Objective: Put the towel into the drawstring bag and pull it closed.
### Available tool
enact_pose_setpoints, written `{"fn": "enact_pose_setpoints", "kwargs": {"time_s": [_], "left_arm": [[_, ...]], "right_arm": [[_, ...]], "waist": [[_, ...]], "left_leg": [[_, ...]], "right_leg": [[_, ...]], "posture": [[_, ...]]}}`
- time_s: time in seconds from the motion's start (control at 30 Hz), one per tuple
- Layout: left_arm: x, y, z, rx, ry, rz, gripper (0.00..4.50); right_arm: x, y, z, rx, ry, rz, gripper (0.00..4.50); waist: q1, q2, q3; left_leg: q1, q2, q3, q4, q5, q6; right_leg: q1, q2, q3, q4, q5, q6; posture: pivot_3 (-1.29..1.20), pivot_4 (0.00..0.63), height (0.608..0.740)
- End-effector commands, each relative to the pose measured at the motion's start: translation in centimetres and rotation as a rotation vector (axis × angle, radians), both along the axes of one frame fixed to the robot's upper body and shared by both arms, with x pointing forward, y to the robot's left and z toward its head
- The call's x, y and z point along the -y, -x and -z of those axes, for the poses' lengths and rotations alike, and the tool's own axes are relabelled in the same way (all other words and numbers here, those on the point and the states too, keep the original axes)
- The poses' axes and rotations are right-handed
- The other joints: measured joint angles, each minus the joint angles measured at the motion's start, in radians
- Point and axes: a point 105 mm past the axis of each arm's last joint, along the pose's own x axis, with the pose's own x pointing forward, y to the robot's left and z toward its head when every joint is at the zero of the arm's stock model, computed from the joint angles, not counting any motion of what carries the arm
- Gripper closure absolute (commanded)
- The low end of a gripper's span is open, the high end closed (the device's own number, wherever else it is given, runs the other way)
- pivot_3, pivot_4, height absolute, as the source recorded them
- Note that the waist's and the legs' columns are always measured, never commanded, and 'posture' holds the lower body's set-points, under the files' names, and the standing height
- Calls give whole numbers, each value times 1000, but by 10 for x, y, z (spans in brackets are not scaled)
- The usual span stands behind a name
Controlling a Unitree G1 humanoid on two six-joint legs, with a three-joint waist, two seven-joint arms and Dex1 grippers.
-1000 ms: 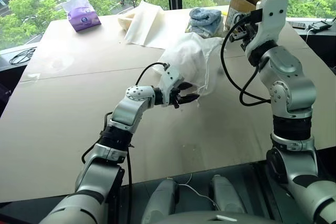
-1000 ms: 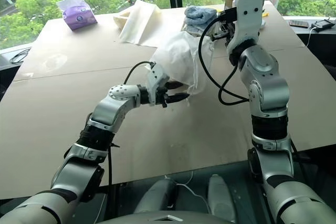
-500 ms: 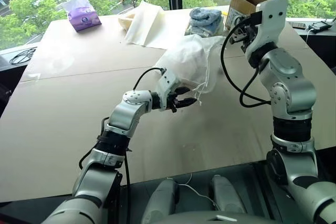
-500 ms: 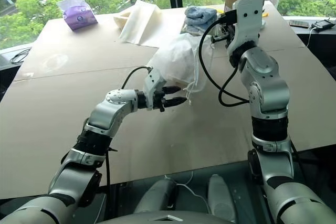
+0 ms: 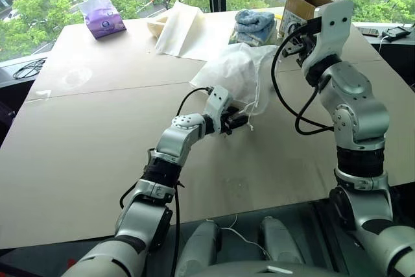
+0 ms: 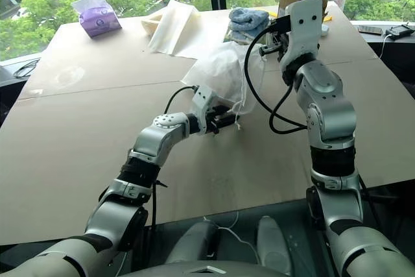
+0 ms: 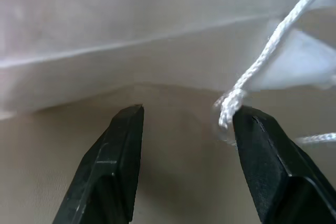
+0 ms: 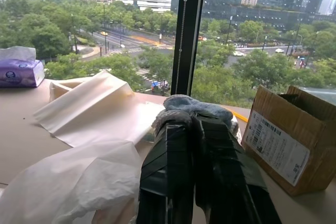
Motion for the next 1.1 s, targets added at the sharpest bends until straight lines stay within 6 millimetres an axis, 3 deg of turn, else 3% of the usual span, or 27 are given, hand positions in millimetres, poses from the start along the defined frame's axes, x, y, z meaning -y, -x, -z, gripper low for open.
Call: {"fn": "enact_pose_setpoints", "kwargs": {"time_s": [0.03, 0.07, 0.17, 0.3, 0.5, 0.57, 0.8, 0.93, 1.1], "left_arm": [[3, -5, -8, 13, 25, -35, 1860], [5, -6, -9, 13, 38, -37, 1860], [8, -7, -10, 8, 67, -59, 2478], [1, -6, -12, 20, 79, -112, 4376], [-32, -7, -20, 90, 48, -289, 4447], [-54, -9, -26, 166, -7, -411, 4447], [-173, -9, -45, 290, -71, -1054, 4447], [-211, 5, -49, 333, -107, -1267, 4447], [-251, 24, -62, 418, -190, -1477, 4447]], "right_arm": [[2, 9, -17, 74, -10, 4, 4500], [2, 9, -17, 75, -9, 4, 4500], [2, 9, -17, 74, -4, 4, 4500], [3, 9, -15, 72, 4, 7, 4500], [13, 6, -11, 57, 0, 48, 4500], [25, 3, -6, 41, -1, 100, 4500], [85, -11, 49, -62, 173, 391, 4500], [124, -9, 72, -121, 117, 570, 4500], [175, 3, 79, -102, -54, 850, 4500]], "waist": [[-1, 0, 0], [-1, 0, 0], [0, 0, 0], [-1, 0, 0], [-2, 0, 0], [-1, 0, 0], [7, 0, 0], [7, 0, 0], [13, -1, 0]], "left_leg": [[0, 0, 0, 0, 0, 0], [0, 0, 0, 0, 0, 0], [0, 0, 0, 0, 0, 0], [0, 0, 0, 0, 0, 0], [0, 0, 0, 0, 0, 0], [0, 0, 0, 0, 0, 0], [0, 0, 1, 0, 0, 0], [0, 0, 2, 0, 0, 0], [0, 0, 1, 0, 0, 0]], "right_leg": [[0, 0, 0, 0, 0, 0], [0, 0, 0, 0, 0, 0], [0, 0, 0, 0, 0, 0], [0, 0, 0, 0, 0, 0], [0, 0, 1, 0, 0, 0], [0, 0, 1, 0, 0, 0], [0, 0, 0, 0, 0, 0], [0, 0, 1, 0, 0, 0], [0, 0, 1, 0, 0, 0]], "posture": [[0, 150, 740], [0, 150, 740], [0, 150, 740], [0, 150, 740], [0, 150, 740], [0, 150, 740], [0, 150, 740], [0, 150, 740], [0, 150, 740]]}}
